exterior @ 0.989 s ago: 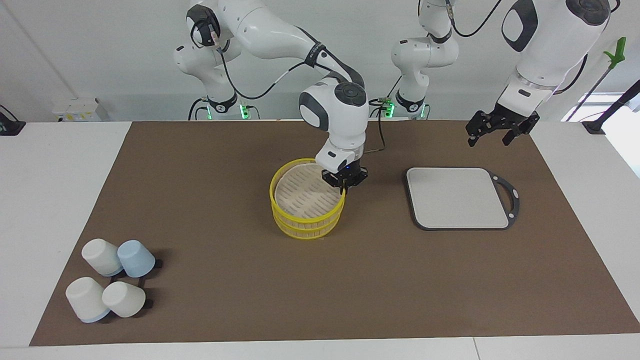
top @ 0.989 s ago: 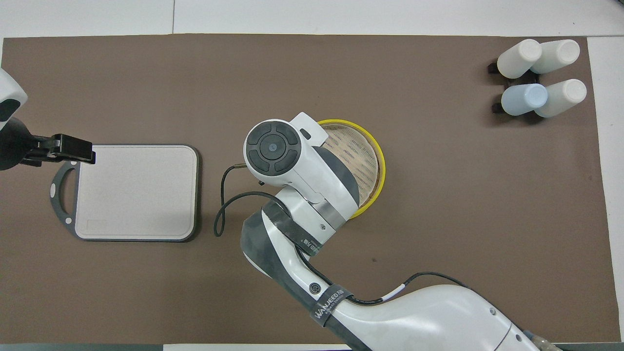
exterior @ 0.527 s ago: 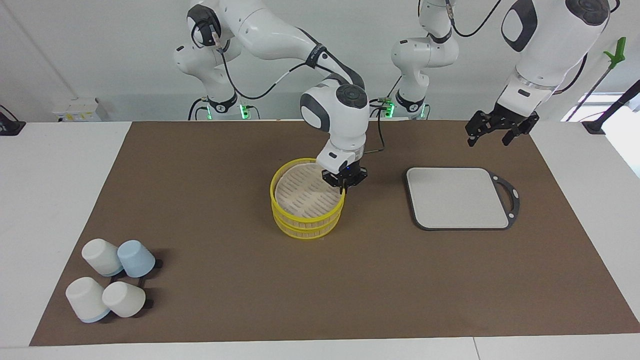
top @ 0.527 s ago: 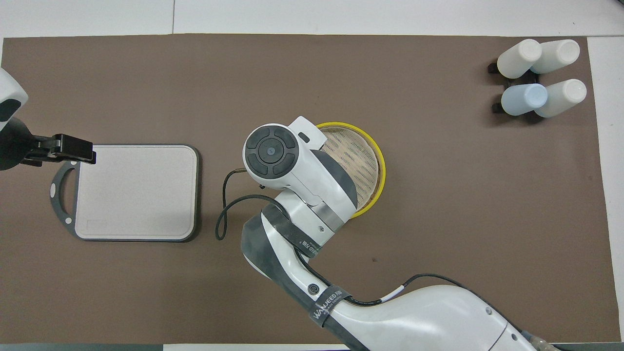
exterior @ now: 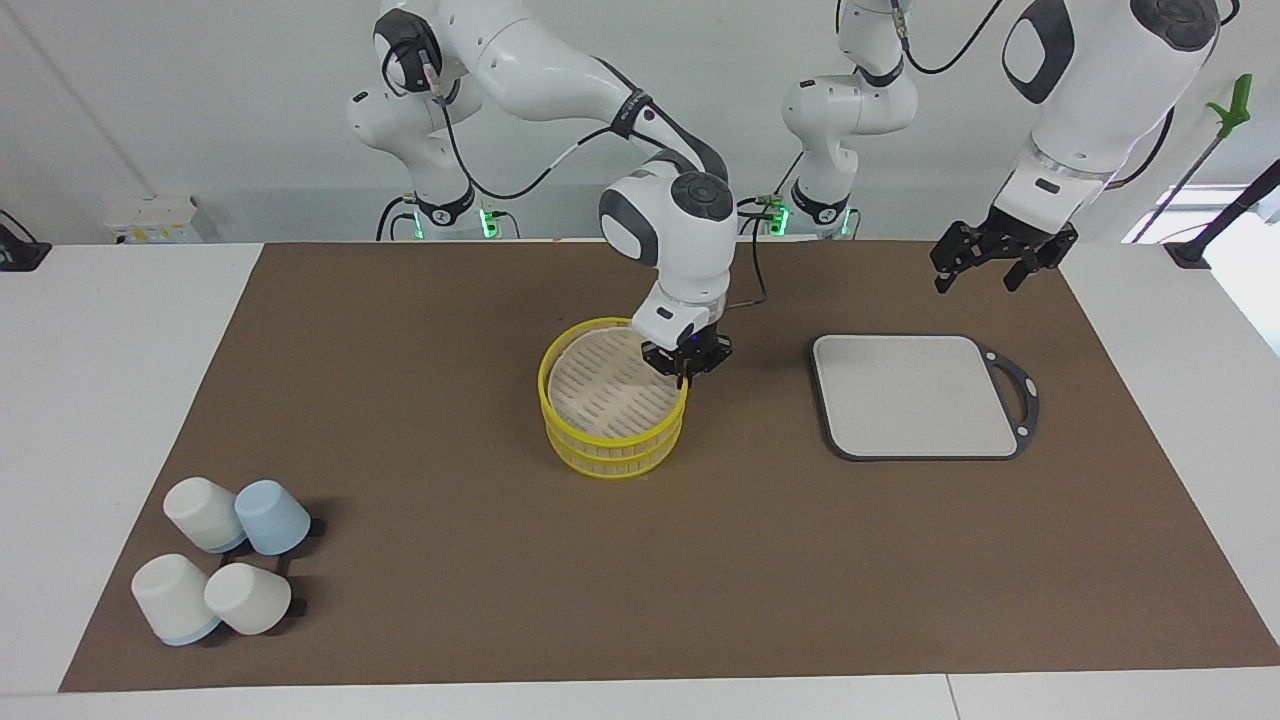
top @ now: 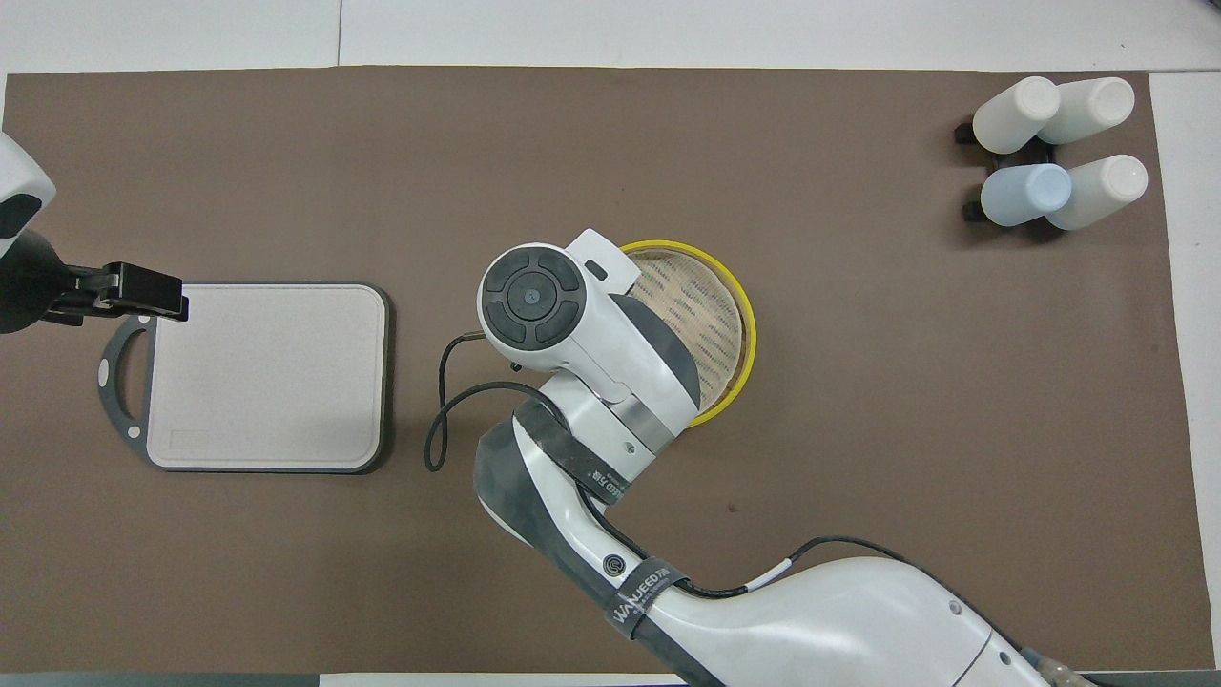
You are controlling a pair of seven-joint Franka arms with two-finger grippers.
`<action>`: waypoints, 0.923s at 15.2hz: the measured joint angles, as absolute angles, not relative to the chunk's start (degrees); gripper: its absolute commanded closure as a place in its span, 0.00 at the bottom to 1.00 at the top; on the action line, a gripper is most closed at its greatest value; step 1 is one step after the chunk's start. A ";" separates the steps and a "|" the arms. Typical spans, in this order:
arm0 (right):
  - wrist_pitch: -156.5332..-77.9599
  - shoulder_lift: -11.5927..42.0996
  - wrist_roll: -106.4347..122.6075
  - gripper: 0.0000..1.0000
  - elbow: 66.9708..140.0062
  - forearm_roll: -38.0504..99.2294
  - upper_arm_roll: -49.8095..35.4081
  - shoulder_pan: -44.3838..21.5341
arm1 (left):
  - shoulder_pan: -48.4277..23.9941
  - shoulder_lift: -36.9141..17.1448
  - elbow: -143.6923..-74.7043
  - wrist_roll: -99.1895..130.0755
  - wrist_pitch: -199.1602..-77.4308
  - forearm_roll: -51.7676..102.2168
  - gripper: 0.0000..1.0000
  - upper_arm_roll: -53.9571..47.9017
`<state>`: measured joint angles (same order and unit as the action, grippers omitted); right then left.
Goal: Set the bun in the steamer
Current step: 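Lower the white lid onto the yellow steamer with the right gripper, then release the lid and draw the right gripper back toward the bottles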
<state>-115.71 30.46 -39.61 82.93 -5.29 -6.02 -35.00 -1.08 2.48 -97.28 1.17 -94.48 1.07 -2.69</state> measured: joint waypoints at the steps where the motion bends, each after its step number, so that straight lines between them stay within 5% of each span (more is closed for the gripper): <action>1: -115.83 30.44 -39.61 0.80 83.03 -5.29 -6.02 -35.00 | -1.08 2.48 -97.28 1.17 -94.48 1.08 0.00 -2.70; 3: -116.27 30.27 -39.61 0.60 83.46 -5.29 -6.02 -35.00 | -1.08 2.48 -97.28 1.17 -94.48 1.08 0.00 -2.72; 5: -116.50 30.01 -39.61 0.03 83.86 -5.29 -5.99 -34.99 | -1.08 2.48 -97.28 1.17 -94.48 1.09 0.00 -2.72; 14: -113.09 25.23 -39.53 0.00 83.23 -5.27 -5.23 -32.37 | -1.09 2.48 -97.28 1.17 -94.48 1.12 0.00 -2.75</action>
